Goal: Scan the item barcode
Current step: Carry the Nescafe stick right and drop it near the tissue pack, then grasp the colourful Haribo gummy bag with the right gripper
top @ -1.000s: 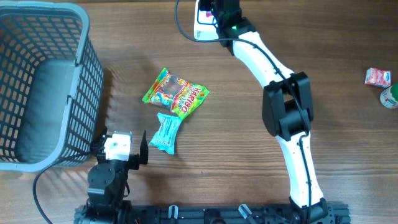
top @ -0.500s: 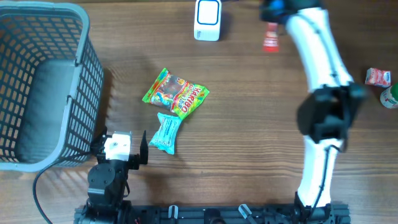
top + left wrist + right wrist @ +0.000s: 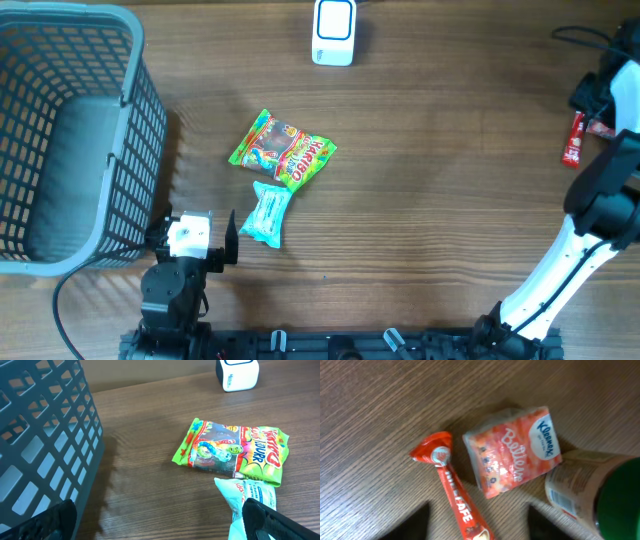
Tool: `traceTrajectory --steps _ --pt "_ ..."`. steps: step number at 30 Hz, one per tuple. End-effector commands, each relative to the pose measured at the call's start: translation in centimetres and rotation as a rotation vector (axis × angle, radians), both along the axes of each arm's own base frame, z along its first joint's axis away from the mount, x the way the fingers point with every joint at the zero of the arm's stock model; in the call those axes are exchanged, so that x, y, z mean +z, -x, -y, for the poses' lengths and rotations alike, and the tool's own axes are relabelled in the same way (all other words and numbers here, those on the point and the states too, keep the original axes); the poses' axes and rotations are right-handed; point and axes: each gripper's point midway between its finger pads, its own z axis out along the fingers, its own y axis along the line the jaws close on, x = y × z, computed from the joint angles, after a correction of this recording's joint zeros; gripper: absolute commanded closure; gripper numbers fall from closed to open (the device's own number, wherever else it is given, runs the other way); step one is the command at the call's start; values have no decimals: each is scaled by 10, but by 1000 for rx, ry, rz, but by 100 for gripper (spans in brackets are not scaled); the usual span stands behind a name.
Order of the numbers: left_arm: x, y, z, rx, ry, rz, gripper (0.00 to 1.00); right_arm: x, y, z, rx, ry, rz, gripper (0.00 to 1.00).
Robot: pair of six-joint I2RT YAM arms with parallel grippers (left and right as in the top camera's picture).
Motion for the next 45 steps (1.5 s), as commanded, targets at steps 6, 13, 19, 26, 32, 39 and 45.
traceTrajectory --steps 6,13,19,26,32,39,45 --pt "-1 0 4 -19 14 0 0 128 -47 -203 382 -502 282 0" --pt "-1 0 4 -19 14 0 0 104 -6 -435 996 -470 68 1" --pt "-1 0 4 -19 14 0 0 73 50 -570 1497 -418 50 0" --pt "-1 0 4 -19 14 0 0 14 82 -639 1698 -462 29 0" --pt "-1 0 4 -19 14 0 0 -38 84 -645 1719 -330 -60 0" --pt "-1 0 4 -19 14 0 0 -54 48 -620 1594 -209 -41 4" --pt "-1 0 4 -19 14 0 0 -70 40 -615 1516 -271 -37 32"
